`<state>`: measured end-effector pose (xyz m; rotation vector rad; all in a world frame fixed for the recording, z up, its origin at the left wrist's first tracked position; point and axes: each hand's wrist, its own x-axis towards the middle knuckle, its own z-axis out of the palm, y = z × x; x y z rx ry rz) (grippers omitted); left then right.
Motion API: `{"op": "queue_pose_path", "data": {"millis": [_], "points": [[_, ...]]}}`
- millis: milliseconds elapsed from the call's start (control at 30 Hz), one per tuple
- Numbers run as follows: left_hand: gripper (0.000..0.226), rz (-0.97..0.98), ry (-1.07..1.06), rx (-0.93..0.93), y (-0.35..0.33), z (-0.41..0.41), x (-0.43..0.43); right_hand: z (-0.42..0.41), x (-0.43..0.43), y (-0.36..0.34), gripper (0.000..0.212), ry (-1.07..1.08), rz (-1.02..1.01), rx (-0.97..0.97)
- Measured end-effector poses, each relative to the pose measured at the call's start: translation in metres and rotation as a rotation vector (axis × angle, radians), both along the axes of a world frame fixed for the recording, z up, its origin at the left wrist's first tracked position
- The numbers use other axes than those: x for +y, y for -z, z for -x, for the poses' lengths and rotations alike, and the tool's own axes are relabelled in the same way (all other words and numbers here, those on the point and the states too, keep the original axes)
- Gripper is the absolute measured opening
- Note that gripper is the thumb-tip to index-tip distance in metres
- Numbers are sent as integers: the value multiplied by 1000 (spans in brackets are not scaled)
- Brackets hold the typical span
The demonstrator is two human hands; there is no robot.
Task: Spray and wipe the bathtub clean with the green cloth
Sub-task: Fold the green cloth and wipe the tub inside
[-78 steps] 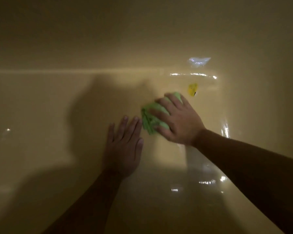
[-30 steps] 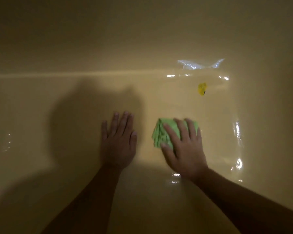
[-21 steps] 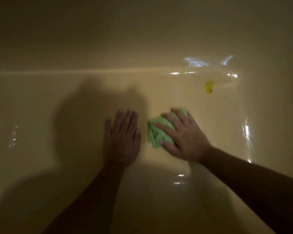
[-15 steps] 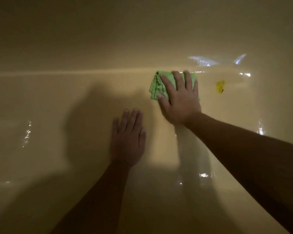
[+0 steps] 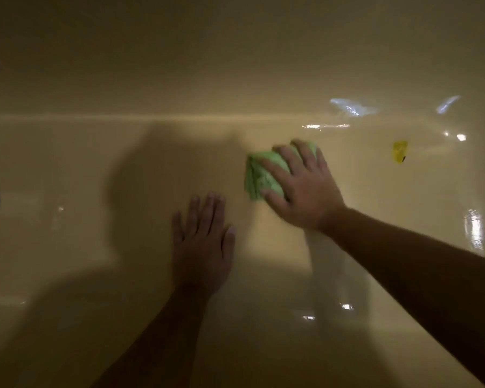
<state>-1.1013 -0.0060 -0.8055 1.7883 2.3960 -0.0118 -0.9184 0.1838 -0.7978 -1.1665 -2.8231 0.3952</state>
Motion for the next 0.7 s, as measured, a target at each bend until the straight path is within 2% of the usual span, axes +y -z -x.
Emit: {"op": "queue_pose_path", "data": {"millis": [100, 200, 267, 367, 433, 500, 567, 700], "points": [[64, -29, 13, 8, 2, 7, 5, 29, 38, -3, 64, 177, -6, -1], [63, -27, 15, 2, 2, 12, 6, 22, -8, -6, 64, 209, 12, 1], [63, -5, 18, -2, 0, 13, 7, 1, -74, -10, 63, 81, 79, -3], [63, 27, 15, 3, -1, 13, 9, -40, -155, -23, 63, -261, 204, -72], [63, 48, 17, 11, -2, 15, 12, -52, -151, -26, 62, -473, 235, -92], [63, 43, 23, 6, -2, 19, 12, -46, -114, -19, 63, -566, 210, -81], [63, 37, 40, 2, -1, 21, 14, -25, -61, -9, 64, -442, 128, -73], [62, 0, 50, -7, 0, 29, 18, 38, 25, -6, 66, -2, 28, -22]]}}
